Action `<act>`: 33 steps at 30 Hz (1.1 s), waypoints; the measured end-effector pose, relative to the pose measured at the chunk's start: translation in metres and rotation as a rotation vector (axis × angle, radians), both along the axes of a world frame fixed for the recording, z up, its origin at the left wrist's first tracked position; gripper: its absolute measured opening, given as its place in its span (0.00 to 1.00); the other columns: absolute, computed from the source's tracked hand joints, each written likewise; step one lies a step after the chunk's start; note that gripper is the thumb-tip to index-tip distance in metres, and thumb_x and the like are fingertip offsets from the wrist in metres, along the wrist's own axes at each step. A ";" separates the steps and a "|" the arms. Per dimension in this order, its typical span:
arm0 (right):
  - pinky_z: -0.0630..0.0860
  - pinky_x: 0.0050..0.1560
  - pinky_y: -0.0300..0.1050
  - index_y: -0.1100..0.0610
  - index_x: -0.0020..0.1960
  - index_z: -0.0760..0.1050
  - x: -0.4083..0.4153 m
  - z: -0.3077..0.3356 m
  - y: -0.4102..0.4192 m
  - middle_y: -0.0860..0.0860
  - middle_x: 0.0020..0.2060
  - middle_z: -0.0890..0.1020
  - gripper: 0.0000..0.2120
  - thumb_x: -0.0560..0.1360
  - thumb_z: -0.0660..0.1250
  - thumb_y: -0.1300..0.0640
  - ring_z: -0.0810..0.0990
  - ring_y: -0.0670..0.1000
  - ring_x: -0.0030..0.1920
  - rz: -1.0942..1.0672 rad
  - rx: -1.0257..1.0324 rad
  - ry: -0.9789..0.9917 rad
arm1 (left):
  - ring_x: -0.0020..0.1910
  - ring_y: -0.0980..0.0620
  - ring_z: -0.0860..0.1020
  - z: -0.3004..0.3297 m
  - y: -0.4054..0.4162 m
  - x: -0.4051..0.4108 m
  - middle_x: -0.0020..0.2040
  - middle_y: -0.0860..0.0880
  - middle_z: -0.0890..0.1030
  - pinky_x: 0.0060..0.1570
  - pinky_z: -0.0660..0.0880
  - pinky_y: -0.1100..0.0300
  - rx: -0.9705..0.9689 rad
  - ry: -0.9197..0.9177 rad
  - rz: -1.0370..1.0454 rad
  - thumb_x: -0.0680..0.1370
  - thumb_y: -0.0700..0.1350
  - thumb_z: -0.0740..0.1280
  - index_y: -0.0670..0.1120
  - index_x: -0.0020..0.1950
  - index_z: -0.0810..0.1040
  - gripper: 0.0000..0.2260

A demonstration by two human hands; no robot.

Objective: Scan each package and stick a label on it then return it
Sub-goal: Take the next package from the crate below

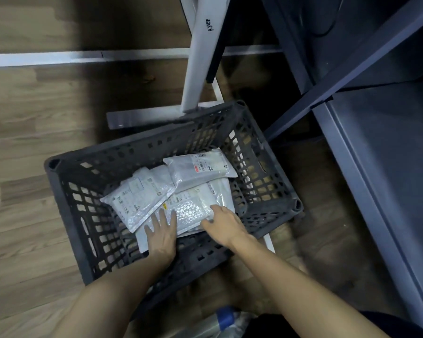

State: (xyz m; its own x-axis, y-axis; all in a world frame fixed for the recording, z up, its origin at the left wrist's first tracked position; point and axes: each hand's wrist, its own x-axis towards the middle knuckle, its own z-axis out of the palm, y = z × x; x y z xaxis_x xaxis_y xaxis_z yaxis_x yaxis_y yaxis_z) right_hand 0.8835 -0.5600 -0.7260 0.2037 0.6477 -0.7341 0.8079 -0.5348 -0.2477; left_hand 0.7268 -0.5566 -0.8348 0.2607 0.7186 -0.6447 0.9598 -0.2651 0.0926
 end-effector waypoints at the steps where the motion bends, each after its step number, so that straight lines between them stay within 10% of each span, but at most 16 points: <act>1: 0.66 0.68 0.51 0.57 0.74 0.61 0.000 -0.001 0.000 0.55 0.70 0.68 0.28 0.78 0.57 0.46 0.66 0.57 0.69 -0.013 0.002 0.011 | 0.76 0.35 0.48 -0.001 -0.001 0.001 0.78 0.38 0.44 0.70 0.58 0.40 0.008 0.019 -0.002 0.79 0.34 0.57 0.45 0.78 0.39 0.34; 9: 0.68 0.66 0.51 0.56 0.75 0.60 0.002 0.004 0.001 0.54 0.70 0.68 0.28 0.78 0.56 0.47 0.69 0.54 0.67 -0.085 0.054 0.089 | 0.70 0.40 0.63 0.003 0.005 0.004 0.77 0.40 0.53 0.62 0.69 0.47 0.105 0.066 0.018 0.79 0.36 0.60 0.38 0.77 0.41 0.34; 20: 0.70 0.63 0.51 0.55 0.73 0.63 0.019 0.045 0.007 0.53 0.69 0.69 0.25 0.77 0.57 0.49 0.71 0.56 0.64 -0.280 0.169 0.122 | 0.76 0.46 0.54 0.058 0.032 -0.020 0.78 0.50 0.58 0.71 0.50 0.36 0.161 -0.119 0.218 0.77 0.27 0.53 0.49 0.78 0.55 0.32; 27: 0.71 0.60 0.48 0.57 0.71 0.67 0.047 0.098 0.006 0.56 0.62 0.75 0.23 0.78 0.58 0.49 0.74 0.57 0.61 -0.396 0.271 0.088 | 0.68 0.45 0.70 0.120 0.044 -0.030 0.67 0.46 0.75 0.69 0.61 0.46 0.322 -0.484 0.203 0.78 0.32 0.57 0.45 0.68 0.74 0.21; 33: 0.66 0.38 0.45 0.53 0.46 0.70 0.077 0.147 -0.016 0.51 0.39 0.74 0.10 0.78 0.58 0.47 0.73 0.52 0.40 -0.501 0.346 0.149 | 0.52 0.44 0.81 0.203 0.039 -0.029 0.51 0.45 0.83 0.55 0.72 0.51 0.414 -0.908 -0.025 0.77 0.43 0.55 0.40 0.54 0.83 0.18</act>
